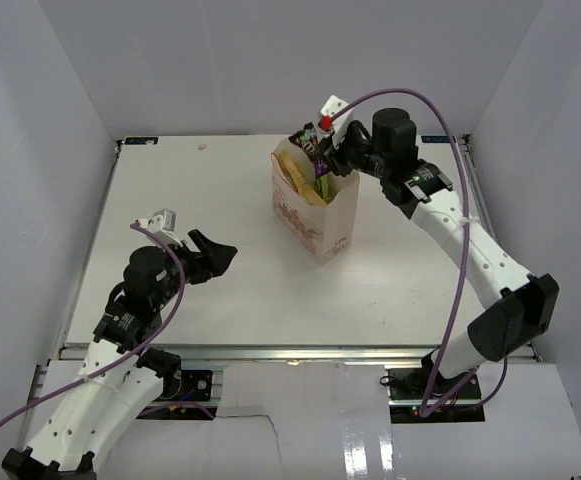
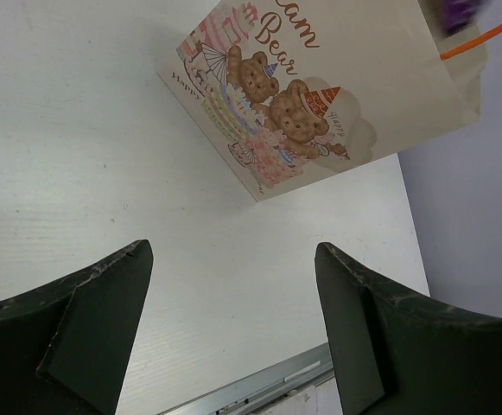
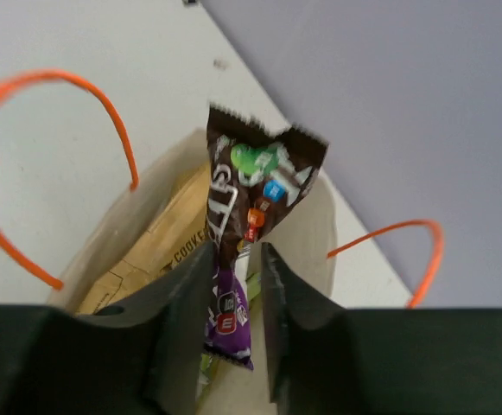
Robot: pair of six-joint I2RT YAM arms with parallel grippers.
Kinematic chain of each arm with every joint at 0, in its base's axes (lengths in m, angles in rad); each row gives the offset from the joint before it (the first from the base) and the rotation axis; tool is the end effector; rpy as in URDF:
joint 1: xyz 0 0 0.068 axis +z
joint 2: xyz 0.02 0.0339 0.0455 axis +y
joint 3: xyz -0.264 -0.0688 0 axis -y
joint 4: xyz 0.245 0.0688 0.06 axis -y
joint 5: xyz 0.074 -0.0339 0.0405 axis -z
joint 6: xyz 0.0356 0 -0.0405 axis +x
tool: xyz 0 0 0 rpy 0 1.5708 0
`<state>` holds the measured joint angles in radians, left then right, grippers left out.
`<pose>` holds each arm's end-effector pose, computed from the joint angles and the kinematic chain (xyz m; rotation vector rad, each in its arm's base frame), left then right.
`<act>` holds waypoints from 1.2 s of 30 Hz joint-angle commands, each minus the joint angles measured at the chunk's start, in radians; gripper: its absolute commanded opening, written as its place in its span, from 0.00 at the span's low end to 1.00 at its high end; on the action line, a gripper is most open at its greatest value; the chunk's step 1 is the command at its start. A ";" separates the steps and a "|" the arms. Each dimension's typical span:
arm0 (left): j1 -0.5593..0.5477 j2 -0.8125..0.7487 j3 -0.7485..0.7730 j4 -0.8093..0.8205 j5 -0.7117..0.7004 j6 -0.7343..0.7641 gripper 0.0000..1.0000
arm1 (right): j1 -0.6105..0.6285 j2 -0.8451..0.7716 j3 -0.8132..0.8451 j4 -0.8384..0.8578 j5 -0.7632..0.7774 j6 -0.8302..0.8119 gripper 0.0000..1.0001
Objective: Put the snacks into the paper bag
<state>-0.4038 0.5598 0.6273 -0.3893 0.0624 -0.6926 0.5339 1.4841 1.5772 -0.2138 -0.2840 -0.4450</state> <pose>0.1284 -0.0573 0.2954 -0.2400 1.9593 -0.7938 0.2901 0.1831 0.4460 -0.9791 1.3848 0.3065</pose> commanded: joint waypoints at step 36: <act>-0.003 0.037 0.117 -0.034 -0.113 0.097 0.98 | -0.356 -0.535 -0.641 -0.145 0.549 0.330 0.90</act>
<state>-0.4038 0.5846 0.7097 -0.4225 -0.0559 -0.6170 0.1841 0.9859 0.9157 -0.3897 0.2001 -0.1184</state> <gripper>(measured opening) 0.979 0.901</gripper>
